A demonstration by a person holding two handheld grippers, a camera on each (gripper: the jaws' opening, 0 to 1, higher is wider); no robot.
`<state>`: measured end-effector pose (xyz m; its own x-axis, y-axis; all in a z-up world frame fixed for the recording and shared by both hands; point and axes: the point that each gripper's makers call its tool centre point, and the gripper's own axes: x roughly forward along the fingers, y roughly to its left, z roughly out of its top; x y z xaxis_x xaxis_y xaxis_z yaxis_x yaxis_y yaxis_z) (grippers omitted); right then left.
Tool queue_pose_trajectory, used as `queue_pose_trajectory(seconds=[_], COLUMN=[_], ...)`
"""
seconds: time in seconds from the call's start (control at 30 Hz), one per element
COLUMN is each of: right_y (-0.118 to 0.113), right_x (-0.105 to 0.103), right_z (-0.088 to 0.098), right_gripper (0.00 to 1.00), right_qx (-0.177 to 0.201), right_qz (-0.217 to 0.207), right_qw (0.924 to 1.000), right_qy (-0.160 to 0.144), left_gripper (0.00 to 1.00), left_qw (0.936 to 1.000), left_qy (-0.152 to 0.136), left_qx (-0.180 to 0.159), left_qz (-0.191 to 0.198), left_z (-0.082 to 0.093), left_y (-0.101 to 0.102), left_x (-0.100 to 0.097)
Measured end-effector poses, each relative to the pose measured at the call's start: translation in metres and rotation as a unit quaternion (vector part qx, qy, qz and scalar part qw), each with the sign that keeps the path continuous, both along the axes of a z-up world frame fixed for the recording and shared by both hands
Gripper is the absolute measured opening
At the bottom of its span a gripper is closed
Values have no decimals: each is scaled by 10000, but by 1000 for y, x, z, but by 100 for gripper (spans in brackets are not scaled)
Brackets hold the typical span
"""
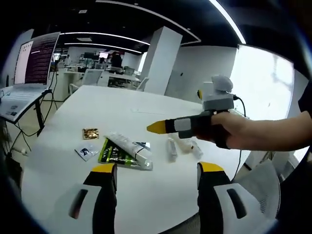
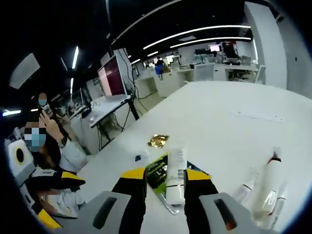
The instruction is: Arrange the skincare products in the storage area until every visible bottle or jar stands upright without overlapping.
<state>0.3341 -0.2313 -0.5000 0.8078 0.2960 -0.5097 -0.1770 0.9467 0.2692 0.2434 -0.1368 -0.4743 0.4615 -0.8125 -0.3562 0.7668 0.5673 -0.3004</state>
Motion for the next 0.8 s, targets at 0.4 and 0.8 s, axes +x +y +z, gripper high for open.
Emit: queue_pose_trajectory(seconds=[0.4,0.8], right_y=[10,14], right_x=[23,51], right_z=[-30,-62], right_gripper=[50,56], right_qx=[-162,-492], right_qz=[128,34], right_qw=[9978,9924], right_qy=[630,1124], left_gripper=[60,60], left_qw=[9999,9997], left_qy=[-9,-18], left_qx=[-106,-175], left_qz=[118,191], left_z=[3,3], left_y=[2,4], left_x=[3,7])
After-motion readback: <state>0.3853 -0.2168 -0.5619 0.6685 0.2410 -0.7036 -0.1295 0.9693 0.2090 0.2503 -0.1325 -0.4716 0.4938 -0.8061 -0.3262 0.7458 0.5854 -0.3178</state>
